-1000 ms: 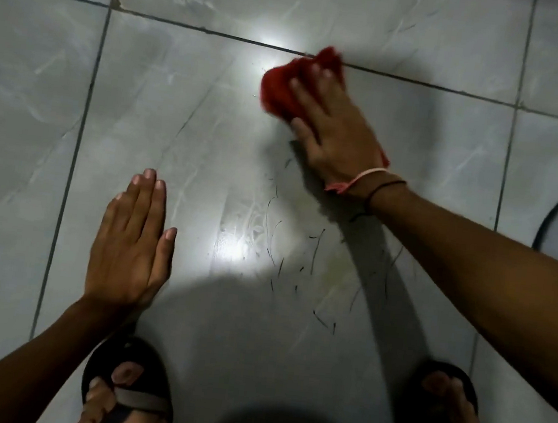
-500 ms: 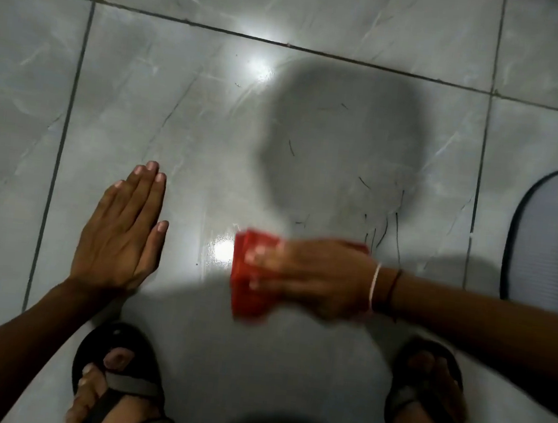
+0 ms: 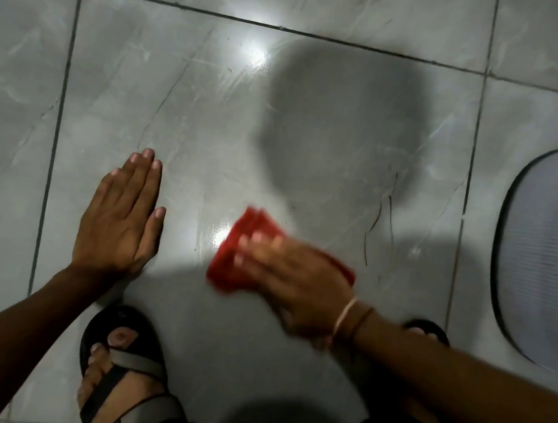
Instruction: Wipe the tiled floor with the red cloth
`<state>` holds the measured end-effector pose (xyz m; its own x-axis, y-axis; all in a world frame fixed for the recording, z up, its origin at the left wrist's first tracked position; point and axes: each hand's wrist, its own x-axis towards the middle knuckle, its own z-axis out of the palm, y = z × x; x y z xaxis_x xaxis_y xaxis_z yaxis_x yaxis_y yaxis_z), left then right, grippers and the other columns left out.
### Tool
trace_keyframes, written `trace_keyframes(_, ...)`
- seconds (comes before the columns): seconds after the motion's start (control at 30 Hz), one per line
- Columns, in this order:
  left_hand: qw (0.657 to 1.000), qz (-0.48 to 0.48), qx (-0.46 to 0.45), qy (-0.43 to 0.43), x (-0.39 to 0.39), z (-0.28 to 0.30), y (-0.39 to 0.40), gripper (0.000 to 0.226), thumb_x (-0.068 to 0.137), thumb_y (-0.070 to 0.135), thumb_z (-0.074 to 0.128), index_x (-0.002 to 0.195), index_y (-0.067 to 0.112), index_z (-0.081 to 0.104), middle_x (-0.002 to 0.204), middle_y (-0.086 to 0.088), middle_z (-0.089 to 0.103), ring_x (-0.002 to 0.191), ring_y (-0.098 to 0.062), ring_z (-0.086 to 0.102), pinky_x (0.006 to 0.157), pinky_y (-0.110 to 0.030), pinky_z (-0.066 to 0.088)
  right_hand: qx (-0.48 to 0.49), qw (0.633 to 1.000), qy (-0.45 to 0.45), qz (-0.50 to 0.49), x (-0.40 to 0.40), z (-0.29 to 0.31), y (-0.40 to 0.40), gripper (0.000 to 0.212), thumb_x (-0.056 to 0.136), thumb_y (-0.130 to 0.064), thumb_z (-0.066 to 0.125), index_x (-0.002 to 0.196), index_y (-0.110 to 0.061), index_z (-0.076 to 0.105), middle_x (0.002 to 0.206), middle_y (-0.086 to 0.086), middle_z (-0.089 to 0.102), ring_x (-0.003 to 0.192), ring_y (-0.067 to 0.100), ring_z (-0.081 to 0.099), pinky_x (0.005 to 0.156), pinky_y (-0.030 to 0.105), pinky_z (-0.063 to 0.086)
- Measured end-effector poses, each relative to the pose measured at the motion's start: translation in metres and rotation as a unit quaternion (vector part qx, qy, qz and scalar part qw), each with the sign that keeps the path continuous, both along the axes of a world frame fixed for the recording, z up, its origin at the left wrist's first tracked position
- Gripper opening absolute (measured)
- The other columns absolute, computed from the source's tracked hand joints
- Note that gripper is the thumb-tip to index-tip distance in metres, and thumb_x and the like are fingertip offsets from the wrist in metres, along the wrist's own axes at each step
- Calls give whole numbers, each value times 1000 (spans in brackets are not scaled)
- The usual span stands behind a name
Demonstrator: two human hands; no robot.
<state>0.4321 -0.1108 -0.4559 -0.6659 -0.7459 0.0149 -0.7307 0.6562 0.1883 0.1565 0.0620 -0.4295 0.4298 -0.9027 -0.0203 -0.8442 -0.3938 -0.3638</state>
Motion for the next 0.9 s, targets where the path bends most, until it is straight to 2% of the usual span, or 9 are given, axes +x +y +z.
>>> trace_keyframes(0.1, 1000, 7, 0, -4, 0, 1, 1, 66, 106, 27, 35, 165, 1, 22, 175, -16, 20, 164, -28, 16, 134, -43, 14, 26, 978, -4, 207, 5, -4, 38, 55, 105, -27, 49, 157, -14, 41, 167, 11, 36, 159, 26, 28, 135, 41, 18)
trace_keyframes(0.17, 1000, 6, 1, -3, -1, 2, 1, 66, 106, 28, 34, 165, 1, 22, 175, -17, 21, 164, -28, 16, 134, -41, 12, 7, 975, -13, 220, -15, -9, 10, 52, 102, -24, 54, 153, -14, 48, 164, 12, 43, 156, 27, 34, 133, 44, 26)
trace_keyframes(0.27, 1000, 3, -1, -4, -1, 2, 0, 65, 107, 28, 34, 164, -1, 24, 174, -18, 21, 164, -30, 17, 134, -42, 13, -55, 998, -24, -25, -67, -8, -75, 47, 99, -15, 54, 145, -12, 58, 157, 16, 51, 150, 32, 44, 125, 48, 39)
trace_keyframes(0.37, 1000, 0, -5, 4, 0, 1, 2, 65, 107, 27, 34, 164, -1, 24, 174, -18, 22, 164, -29, 17, 133, -44, 16, -62, 946, -8, -319, -122, 4, -172, 51, 105, -20, 51, 155, -13, 45, 166, 18, 37, 156, 34, 33, 129, 48, 33)
trace_keyframes(0.47, 1000, 9, -1, -1, 2, 0, 2, 65, 107, 27, 36, 165, 0, 24, 174, -17, 22, 163, -29, 17, 133, -45, 17, -27, 905, 11, -424, -128, 5, -213, 52, 111, -29, 41, 161, -17, 31, 171, 13, 25, 160, 30, 22, 133, 43, 26)
trace_keyframes(0.53, 1000, 5, 5, 0, -1, 1, 1, 65, 106, 26, 36, 165, 1, 24, 174, -17, 22, 163, -29, 18, 133, -45, 17, -36, 925, 10, -378, -107, 6, -190, 52, 111, -29, 42, 161, -14, 33, 171, 14, 27, 160, 31, 23, 132, 44, 27)
trace_keyframes(0.67, 1000, 9, 7, -3, -1, 3, -1, 65, 106, 25, 37, 164, 0, 24, 174, -17, 21, 163, -30, 18, 132, -46, 18, -43, 996, -42, -64, -19, -2, -40, 47, 104, -24, 55, 147, -6, 55, 158, 21, 48, 152, 36, 40, 128, 51, 34)
trace_keyframes(0.8, 1000, 2, 3, -3, 1, 1, -1, 66, 106, 25, 37, 165, 0, 22, 175, -17, 20, 164, -29, 17, 133, -44, 15, 8, 964, -47, 262, 15, -13, 53, 58, 101, -24, 57, 156, -13, 43, 167, 12, 38, 160, 26, 26, 134, 40, 22)
trace_keyframes(0.9, 1000, -1, 3, 3, 2, -1, -2, 66, 106, 27, 36, 165, 1, 22, 175, -16, 20, 164, -28, 16, 133, -44, 16, -6, 960, -53, 276, -13, -21, 16, 51, 102, -21, 58, 152, -12, 50, 163, 13, 44, 156, 28, 35, 130, 43, 30)
